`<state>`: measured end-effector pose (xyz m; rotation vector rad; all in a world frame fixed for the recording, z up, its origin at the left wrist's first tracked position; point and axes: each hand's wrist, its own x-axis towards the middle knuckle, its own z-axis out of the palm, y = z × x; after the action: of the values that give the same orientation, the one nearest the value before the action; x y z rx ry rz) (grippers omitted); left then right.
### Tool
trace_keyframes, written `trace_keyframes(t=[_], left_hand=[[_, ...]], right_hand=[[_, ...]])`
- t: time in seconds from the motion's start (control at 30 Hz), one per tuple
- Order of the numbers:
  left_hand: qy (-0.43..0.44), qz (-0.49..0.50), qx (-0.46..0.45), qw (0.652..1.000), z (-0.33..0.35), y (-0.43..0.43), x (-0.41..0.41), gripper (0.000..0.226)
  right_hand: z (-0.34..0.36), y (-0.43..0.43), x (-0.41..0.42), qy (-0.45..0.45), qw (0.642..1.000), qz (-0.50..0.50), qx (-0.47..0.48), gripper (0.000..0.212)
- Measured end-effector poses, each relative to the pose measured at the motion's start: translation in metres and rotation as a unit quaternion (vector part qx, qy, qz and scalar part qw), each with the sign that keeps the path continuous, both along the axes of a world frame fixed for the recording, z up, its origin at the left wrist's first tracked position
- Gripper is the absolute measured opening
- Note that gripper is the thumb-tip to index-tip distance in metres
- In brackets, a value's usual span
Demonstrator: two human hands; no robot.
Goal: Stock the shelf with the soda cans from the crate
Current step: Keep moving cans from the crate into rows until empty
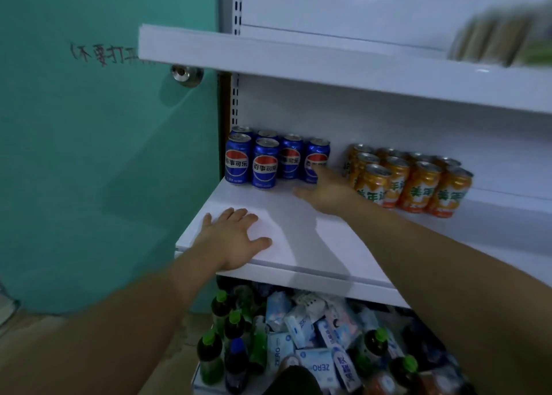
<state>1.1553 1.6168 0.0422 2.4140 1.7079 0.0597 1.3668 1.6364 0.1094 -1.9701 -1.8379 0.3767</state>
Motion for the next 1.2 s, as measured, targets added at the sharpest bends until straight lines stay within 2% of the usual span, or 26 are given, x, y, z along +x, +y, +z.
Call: trace_keyframes(t=[0.13,0.3,0.43,0.57,0.67,0.8,0.9,1.03,1.13,1.2], left_hand=[[-0.013,-0.003,-0.023,1.0,0.015,-0.005,0.023,0.08],[-0.047,-0.188,-0.017,0.981,0.047,-0.049,0.134,0.077],[-0.052,-0.344,0.006,0.938,0.063,-0.11,0.222,0.07],[-0.039,-0.442,-0.007,0.896,0.052,-0.17,0.291,0.067],[-0.02,-0.501,-0.02,0.865,0.034,-0.207,0.336,0.063],[0.014,-0.557,-0.056,0.828,-0.005,-0.251,0.39,0.07],[0.066,-0.592,-0.074,0.8,-0.042,-0.283,0.425,0.073],[0.114,-0.638,-0.089,0.757,-0.095,-0.323,0.463,0.066],[0.159,-0.651,-0.1,0.736,-0.138,-0.343,0.49,0.069],[0.178,-0.653,-0.104,0.728,-0.168,-0.348,0.508,0.07]], right_hand=[[0.026,-0.073,0.053,-0.085,0.996,-0.03,0.001,0.061],[0.039,-0.157,0.122,-0.106,0.986,-0.129,-0.022,0.051],[0.033,-0.231,0.178,-0.088,0.958,-0.266,-0.068,0.072],[0.018,-0.308,0.229,-0.077,0.927,-0.356,-0.092,0.077],[0.003,-0.364,0.257,-0.054,0.9,-0.417,-0.116,0.076],[-0.03,-0.435,0.289,-0.022,0.857,-0.494,-0.147,0.075],[-0.067,-0.482,0.308,0.023,0.826,-0.54,-0.161,0.073],[-0.118,-0.529,0.332,0.07,0.79,-0.576,-0.195,0.069],[-0.157,-0.554,0.355,0.088,0.774,-0.587,-0.222,0.057],[-0.186,-0.567,0.37,0.126,0.762,-0.589,-0.238,0.056]])
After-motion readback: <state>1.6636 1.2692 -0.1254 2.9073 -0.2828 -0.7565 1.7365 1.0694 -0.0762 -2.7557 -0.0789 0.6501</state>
